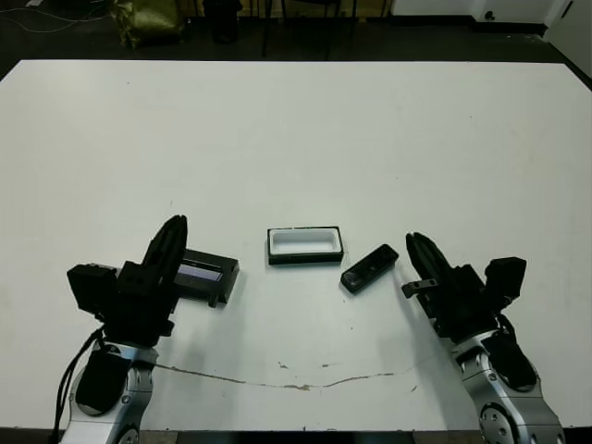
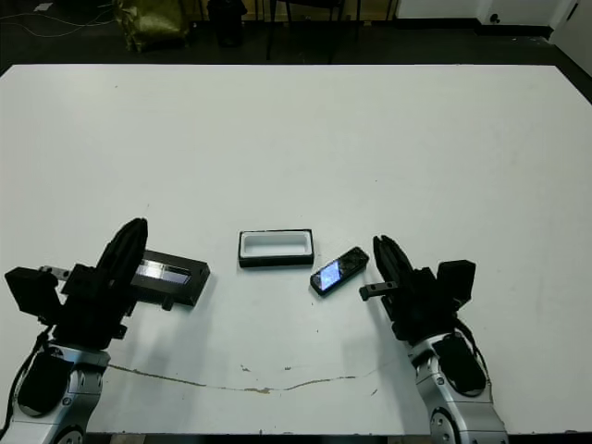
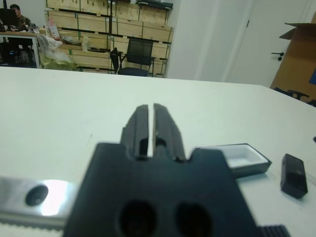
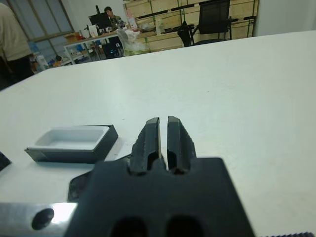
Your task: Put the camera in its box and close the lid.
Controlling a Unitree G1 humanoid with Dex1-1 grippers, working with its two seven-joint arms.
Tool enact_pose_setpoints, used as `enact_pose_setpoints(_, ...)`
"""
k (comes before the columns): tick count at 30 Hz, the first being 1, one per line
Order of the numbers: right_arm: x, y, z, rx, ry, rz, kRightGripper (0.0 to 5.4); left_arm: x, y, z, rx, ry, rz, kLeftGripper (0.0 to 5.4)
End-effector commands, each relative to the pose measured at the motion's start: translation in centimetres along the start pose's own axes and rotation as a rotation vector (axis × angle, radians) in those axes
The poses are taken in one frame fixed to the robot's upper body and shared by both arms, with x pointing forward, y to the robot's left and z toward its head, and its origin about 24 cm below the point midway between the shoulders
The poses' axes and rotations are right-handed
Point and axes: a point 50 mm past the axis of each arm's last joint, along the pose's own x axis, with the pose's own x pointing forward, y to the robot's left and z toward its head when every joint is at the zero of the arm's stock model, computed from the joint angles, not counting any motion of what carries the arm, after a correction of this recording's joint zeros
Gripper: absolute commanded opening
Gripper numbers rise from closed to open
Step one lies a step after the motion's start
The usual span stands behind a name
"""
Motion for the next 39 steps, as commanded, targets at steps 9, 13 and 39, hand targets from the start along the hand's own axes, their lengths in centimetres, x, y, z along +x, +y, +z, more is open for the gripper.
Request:
enact_pose_setpoints(9,0.4,-4.2,6.5,-0.424,-0.011,0.14,0.0,-0.3,0.4,-0.5,0.034,0.026,0.011,0.01)
enact_pose_setpoints(13,2.0,-3.9,8.8,-0.548,0.004,0.226,0.0,-0.3,0.4,-0.5,0.025,0.026,0.013,0.01)
enact_pose_setpoints(39,5.0,4.4,9.4,-1.049,0.307,0.86,0.0,-0.5,0.3,-0.4,0.017,0.04,0.03,0.01)
